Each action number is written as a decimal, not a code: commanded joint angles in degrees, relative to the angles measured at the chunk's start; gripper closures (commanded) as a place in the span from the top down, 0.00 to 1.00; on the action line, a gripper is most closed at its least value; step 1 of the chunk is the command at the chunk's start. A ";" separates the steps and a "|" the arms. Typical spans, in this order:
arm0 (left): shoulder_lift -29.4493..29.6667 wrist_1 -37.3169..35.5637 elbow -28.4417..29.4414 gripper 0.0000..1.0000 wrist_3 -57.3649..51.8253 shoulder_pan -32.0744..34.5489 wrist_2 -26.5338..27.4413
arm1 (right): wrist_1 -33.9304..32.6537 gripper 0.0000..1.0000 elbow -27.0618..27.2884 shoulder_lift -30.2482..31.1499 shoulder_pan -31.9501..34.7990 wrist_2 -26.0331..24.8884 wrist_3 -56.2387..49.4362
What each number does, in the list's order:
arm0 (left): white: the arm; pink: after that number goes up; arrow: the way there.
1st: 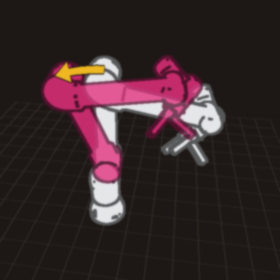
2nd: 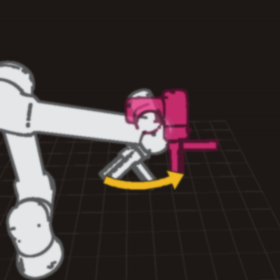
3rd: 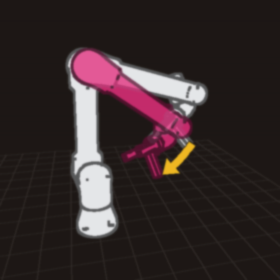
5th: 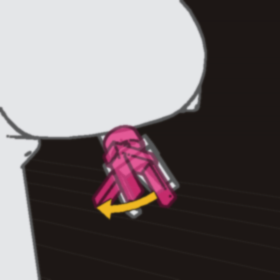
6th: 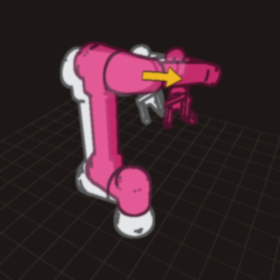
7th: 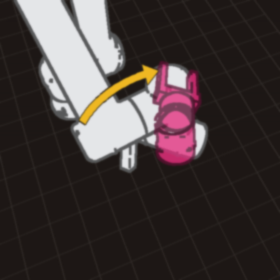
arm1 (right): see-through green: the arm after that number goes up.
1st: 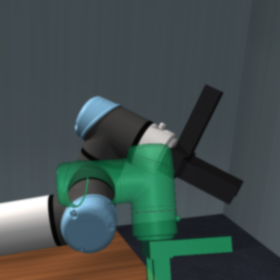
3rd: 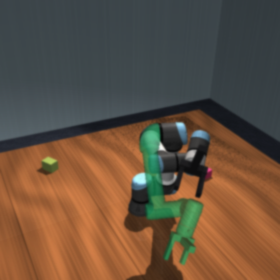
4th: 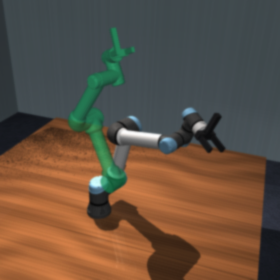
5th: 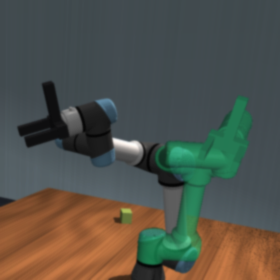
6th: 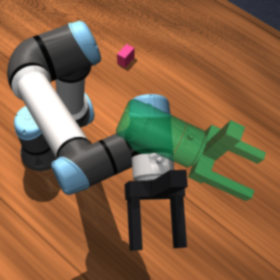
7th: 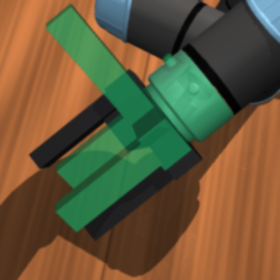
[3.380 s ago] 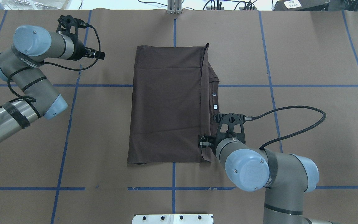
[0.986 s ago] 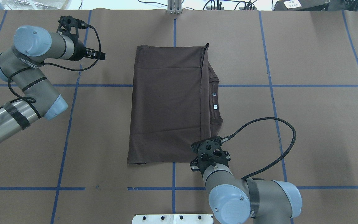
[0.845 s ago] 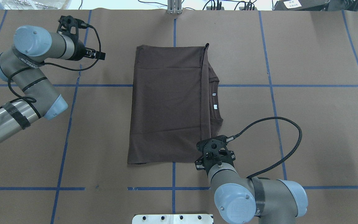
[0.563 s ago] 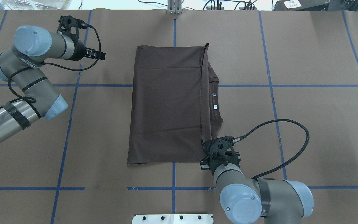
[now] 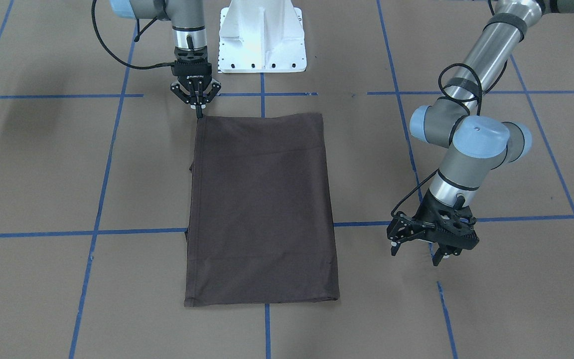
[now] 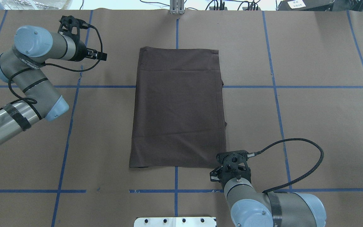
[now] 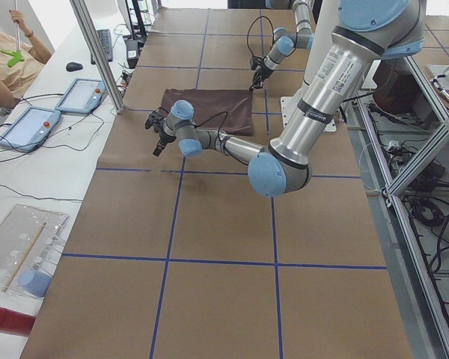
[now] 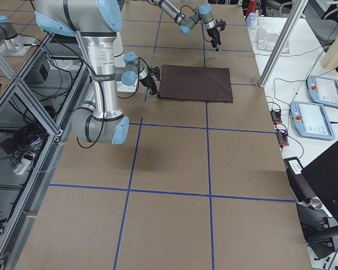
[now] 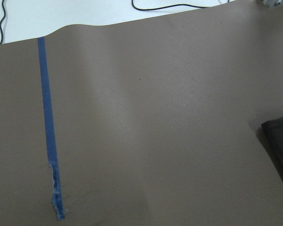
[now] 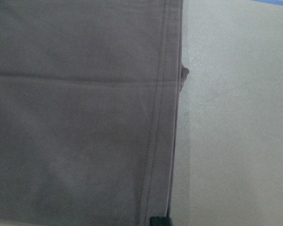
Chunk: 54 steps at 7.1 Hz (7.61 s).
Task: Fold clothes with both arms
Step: 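Move both grippers to the shirt's edge nearest the robot, then lower both grippers and grasp the near corners of the folded shirt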
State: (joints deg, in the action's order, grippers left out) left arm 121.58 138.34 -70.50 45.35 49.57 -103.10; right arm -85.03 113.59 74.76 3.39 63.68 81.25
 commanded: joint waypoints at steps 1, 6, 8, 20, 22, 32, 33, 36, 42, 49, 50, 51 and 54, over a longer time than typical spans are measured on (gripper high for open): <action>-0.02 -0.26 -1.55 1.00 0.00 0.00 -0.35 | 0.30 1.00 5.99 -0.05 0.91 1.61 0.14; -12.66 -1.49 -30.08 1.00 19.03 -7.09 -4.74 | 7.85 1.00 9.64 -0.40 15.04 16.90 3.55; -18.27 -1.32 -36.44 1.00 36.68 -17.61 4.58 | 13.64 0.99 7.01 -0.41 17.00 20.43 9.08; -19.45 -5.45 -34.88 0.57 58.97 -39.19 21.18 | 13.84 1.00 5.77 -0.05 17.96 20.34 9.28; -18.92 -5.45 -34.88 0.48 58.97 -39.38 21.18 | 13.93 1.00 5.77 -0.05 17.96 20.34 9.28; -18.75 -5.45 -34.88 0.00 58.80 -39.37 23.11 | 13.23 0.92 5.06 -0.75 17.70 20.17 14.59; -18.75 -5.36 -35.14 0.00 58.80 -39.38 23.11 | 12.44 0.82 5.15 -0.84 17.27 19.99 21.95; -17.96 -5.45 -35.14 0.00 58.80 -39.37 23.11 | -4.92 0.77 5.77 -4.08 12.27 20.52 31.16; -17.95 -5.36 -35.41 0.00 58.80 -39.38 23.11 | -8.05 0.70 -5.29 -11.47 8.65 19.90 28.97; -17.52 -5.27 -35.58 0.00 58.80 -39.46 23.20 | -8.57 0.70 -9.08 -13.15 8.21 19.90 29.32; -17.52 -5.27 -35.58 0.00 58.80 -39.46 23.12 | -8.49 0.70 -9.00 -13.32 8.21 19.90 29.32; -17.43 -5.27 -35.58 0.00 58.71 -39.46 23.11 | -8.48 0.61 -9.09 -13.24 8.21 19.90 29.41; -17.43 -5.19 -35.58 0.00 58.71 -39.46 23.11 | -7.87 0.00 -9.09 -13.15 8.21 19.03 33.27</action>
State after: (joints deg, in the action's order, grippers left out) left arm 104.15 133.14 -106.08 104.07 10.11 -79.98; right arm -93.06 104.54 61.54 11.61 83.07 113.41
